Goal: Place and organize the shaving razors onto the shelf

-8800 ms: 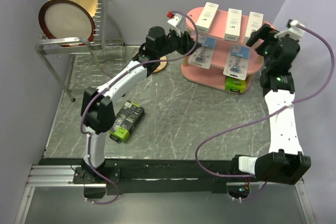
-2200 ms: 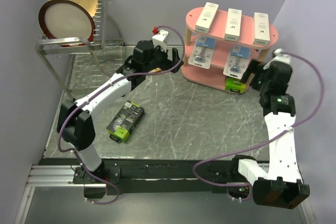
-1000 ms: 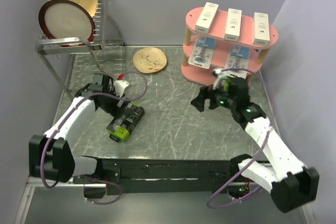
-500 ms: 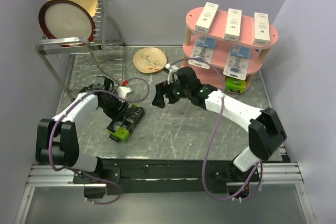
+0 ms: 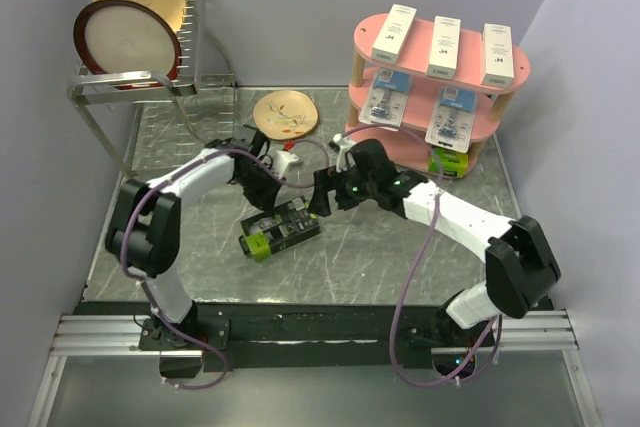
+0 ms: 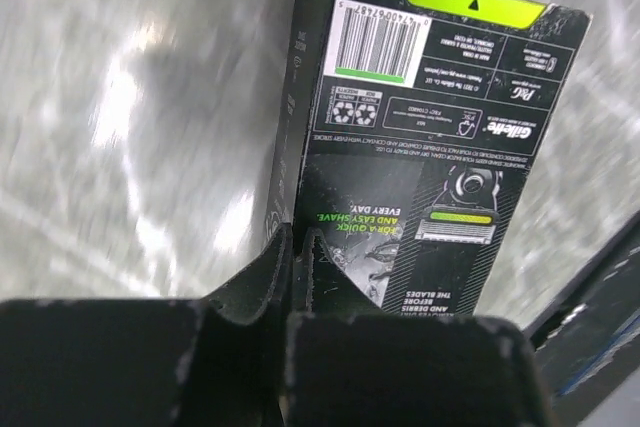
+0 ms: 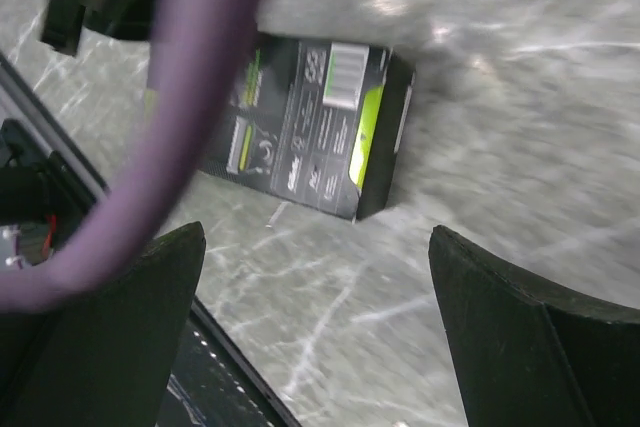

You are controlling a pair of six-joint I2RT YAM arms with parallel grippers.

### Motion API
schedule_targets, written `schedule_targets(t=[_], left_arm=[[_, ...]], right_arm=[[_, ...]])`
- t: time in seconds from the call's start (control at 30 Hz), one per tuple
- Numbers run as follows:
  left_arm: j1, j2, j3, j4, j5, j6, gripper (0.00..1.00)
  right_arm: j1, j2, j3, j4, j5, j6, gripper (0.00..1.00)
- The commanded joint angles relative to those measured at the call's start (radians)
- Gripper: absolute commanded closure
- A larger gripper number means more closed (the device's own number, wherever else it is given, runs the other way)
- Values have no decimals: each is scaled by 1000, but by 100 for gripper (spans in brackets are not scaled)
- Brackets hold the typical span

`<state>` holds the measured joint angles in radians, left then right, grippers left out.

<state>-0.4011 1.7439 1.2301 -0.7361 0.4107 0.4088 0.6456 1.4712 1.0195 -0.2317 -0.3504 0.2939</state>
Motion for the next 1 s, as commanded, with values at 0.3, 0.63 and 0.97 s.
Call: schedule_targets(t=[0.3,0.63,0.97], left_arm=[[-48,322,203,29,-18,-297,99],[-13,333,111,104,-331,-401,99],[-47,419,175,78,-467,-389,99]], right_arm=[[-75,-225,-99,-104,51,-176,0],[-118,-203,-108,-115,59,-110,0],[-118,-112,-142,25,44,-10,0]])
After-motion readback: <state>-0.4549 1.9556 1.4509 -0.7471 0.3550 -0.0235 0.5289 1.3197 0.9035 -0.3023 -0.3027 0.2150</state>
